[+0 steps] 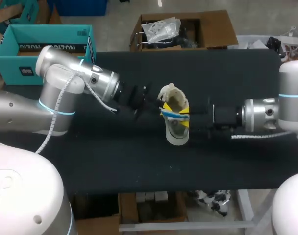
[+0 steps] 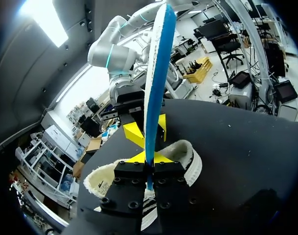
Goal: Open the shoe tongue, take the insole out of the shoe, put the insole back into the shoe, and pack the shoe into the shoebox
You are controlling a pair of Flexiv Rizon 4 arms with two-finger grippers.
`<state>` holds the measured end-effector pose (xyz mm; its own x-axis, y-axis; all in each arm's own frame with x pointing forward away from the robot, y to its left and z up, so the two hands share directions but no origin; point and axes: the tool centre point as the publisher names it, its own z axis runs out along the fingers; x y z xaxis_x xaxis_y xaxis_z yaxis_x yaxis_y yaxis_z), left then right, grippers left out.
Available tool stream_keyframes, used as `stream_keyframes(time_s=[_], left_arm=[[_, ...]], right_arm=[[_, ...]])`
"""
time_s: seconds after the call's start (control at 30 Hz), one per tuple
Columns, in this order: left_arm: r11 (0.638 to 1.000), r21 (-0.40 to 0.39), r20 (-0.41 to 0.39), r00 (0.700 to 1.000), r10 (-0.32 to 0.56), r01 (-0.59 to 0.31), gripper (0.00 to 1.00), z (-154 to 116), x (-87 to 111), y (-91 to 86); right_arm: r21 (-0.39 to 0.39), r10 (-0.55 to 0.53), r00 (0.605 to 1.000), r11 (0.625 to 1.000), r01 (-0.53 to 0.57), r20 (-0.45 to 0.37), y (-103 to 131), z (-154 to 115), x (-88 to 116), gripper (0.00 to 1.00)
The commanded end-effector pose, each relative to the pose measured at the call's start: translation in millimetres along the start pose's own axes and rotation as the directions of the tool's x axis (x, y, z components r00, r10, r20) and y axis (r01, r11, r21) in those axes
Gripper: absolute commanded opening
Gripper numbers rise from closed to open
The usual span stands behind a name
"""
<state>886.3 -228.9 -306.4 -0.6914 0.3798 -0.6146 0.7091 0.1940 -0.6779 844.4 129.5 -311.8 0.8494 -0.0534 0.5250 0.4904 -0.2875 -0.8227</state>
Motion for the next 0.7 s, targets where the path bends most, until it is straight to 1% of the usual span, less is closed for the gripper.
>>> stream_keyframes(time_s=[0.03, 0.13, 0.27, 0.43, 0.5, 0.57, 0.63, 0.7], left_arm=[[1.000, 0.015, -0.047, 0.999, 0.016, -0.016, 0.00, 6, -11.6, 5.6], [1.000, 0.012, -0.070, 0.997, 0.027, -0.026, 0.00, 6, -15.4, 5.3], [0.999, 0.010, -0.098, 0.994, 0.040, -0.040, 0.00, 1, -15.2, 3.5], [0.999, 0.004, -0.106, 0.994, 0.039, -0.038, 0.00, -4, -12.4, 5.3], [1.000, 0.009, -0.108, 0.994, 0.030, -0.029, 0.00, -5, -11.3, 5.7], [0.999, 0.020, -0.113, 0.993, 0.031, -0.029, 0.00, -6, -9.6, 2.9], [0.999, 0.031, -0.122, 0.992, 0.038, -0.035, 0.00, -6, -8.3, -0.8], [0.999, 0.036, -0.126, 0.991, 0.042, -0.038, 0.00, -5, -7.2, -2.7]], right_arm=[[-0.019, 0.000, 0.999, 1.000, -0.001, -0.035, -3, -4, -8, 0.31], [-0.026, 0.000, 0.999, 1.000, -0.001, -0.048, -1, -4, -9, 0.27], [-0.032, -0.001, 0.998, 0.999, -0.001, -0.062, 0, -4, -11, 0.27], [-0.033, 0.001, 0.998, 0.999, -0.003, -0.069, 5, -1, -9, 0.24], [-0.033, 0.003, 0.998, 0.999, -0.006, -0.067, 6, 1, -7, 0.21], [-0.034, 0.003, 0.998, 0.999, -0.005, -0.066, 6, 3, -4, 0.20], [-0.043, 0.001, 0.998, 0.999, -0.004, -0.063, 5, 4, -3, 0.22], [-0.046, 0.002, 0.998, 0.999, -0.005, -0.063, 5, 5, -2, 0.22]])
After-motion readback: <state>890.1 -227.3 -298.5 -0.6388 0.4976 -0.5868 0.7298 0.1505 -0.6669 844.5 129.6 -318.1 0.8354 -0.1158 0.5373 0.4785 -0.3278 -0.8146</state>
